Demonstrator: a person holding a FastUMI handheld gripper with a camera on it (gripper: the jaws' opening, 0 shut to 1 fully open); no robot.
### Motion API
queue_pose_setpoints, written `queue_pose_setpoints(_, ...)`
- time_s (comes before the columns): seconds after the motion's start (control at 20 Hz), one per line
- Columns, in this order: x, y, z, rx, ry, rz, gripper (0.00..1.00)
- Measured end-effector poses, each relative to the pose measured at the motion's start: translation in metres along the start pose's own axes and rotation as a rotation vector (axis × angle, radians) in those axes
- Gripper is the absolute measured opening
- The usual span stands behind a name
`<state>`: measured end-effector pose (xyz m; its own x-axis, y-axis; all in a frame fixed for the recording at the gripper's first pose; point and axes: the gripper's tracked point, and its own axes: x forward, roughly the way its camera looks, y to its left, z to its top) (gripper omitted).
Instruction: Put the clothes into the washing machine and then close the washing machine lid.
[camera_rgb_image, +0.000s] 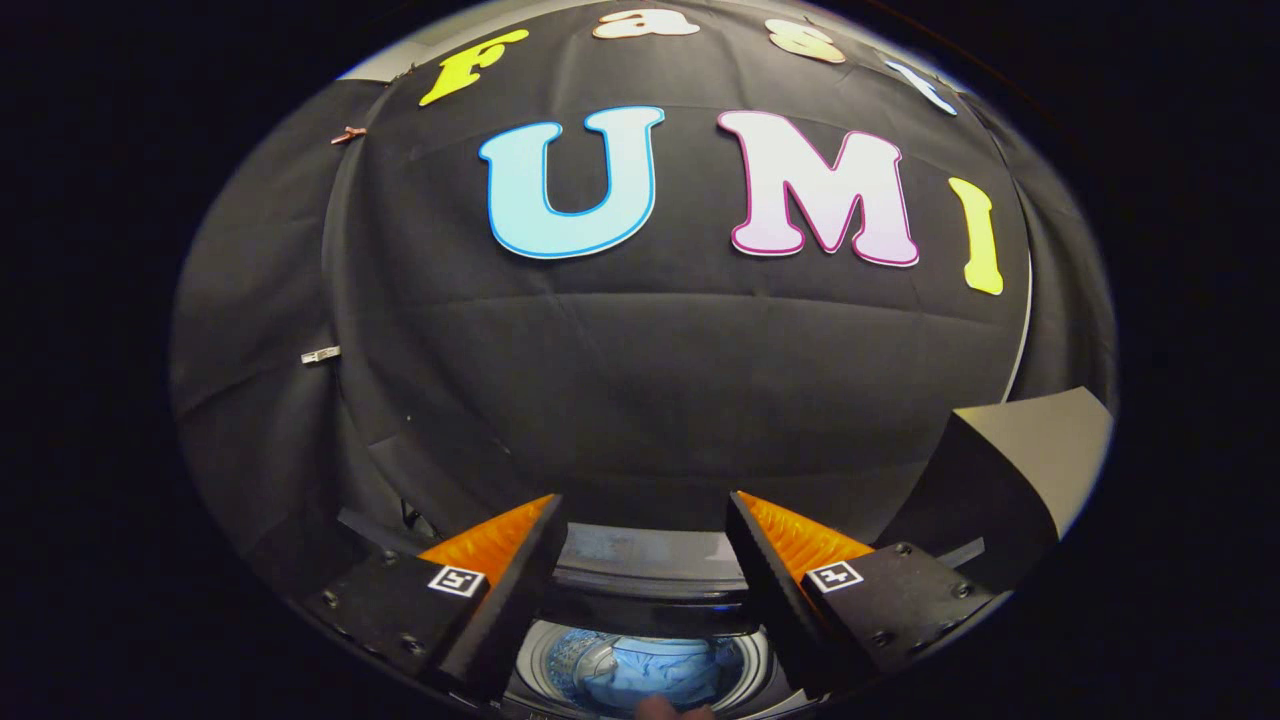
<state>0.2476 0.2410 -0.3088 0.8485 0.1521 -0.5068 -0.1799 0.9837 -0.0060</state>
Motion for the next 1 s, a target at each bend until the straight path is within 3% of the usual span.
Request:
queue_pose_setpoints(0.25,-0.030,0.019,-0.047,0.015,0.055,0.068,1.00)
queue_pose_setpoints(0.5,-0.055,0.027,-0.077,-0.005,0.065,0.078,1.00)
queue_pose_setpoints(1.0,-0.116,0.033,-0.057,-0.055,-0.035,0.087,0.99)
